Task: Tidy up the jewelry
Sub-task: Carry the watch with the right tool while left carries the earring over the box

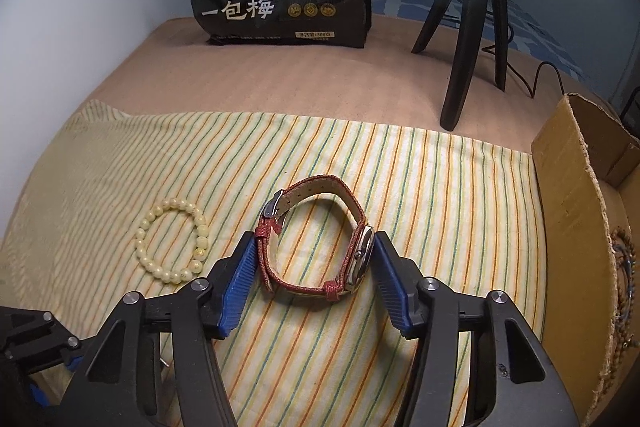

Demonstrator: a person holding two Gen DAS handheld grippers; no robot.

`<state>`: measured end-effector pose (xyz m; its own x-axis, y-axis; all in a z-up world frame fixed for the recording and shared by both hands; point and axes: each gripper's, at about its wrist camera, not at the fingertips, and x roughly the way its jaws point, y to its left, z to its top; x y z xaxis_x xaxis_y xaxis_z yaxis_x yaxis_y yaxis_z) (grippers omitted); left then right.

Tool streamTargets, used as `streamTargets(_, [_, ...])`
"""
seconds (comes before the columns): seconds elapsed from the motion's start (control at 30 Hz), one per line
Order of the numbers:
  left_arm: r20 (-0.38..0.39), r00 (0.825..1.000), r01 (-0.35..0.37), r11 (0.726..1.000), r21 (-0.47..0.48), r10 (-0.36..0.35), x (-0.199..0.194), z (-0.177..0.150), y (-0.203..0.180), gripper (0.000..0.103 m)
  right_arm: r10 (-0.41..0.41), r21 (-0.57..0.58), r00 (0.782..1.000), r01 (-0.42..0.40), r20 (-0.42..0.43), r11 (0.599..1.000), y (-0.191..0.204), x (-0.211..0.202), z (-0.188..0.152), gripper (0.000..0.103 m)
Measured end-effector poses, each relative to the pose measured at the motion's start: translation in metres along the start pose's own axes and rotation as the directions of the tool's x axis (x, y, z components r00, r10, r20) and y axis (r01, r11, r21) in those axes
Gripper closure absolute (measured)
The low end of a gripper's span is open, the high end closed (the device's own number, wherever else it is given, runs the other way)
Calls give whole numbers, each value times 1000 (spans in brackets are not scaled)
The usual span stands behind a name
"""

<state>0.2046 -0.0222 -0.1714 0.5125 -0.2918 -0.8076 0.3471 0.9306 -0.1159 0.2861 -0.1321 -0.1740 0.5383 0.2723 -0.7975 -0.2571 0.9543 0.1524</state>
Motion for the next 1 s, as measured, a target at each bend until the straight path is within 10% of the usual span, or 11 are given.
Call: streamTargets(1.0, [166,986,26,1000,0,-26,-74,38,-55,95,6,-5,992,-5,128,1000,-44,-128,-15,47])
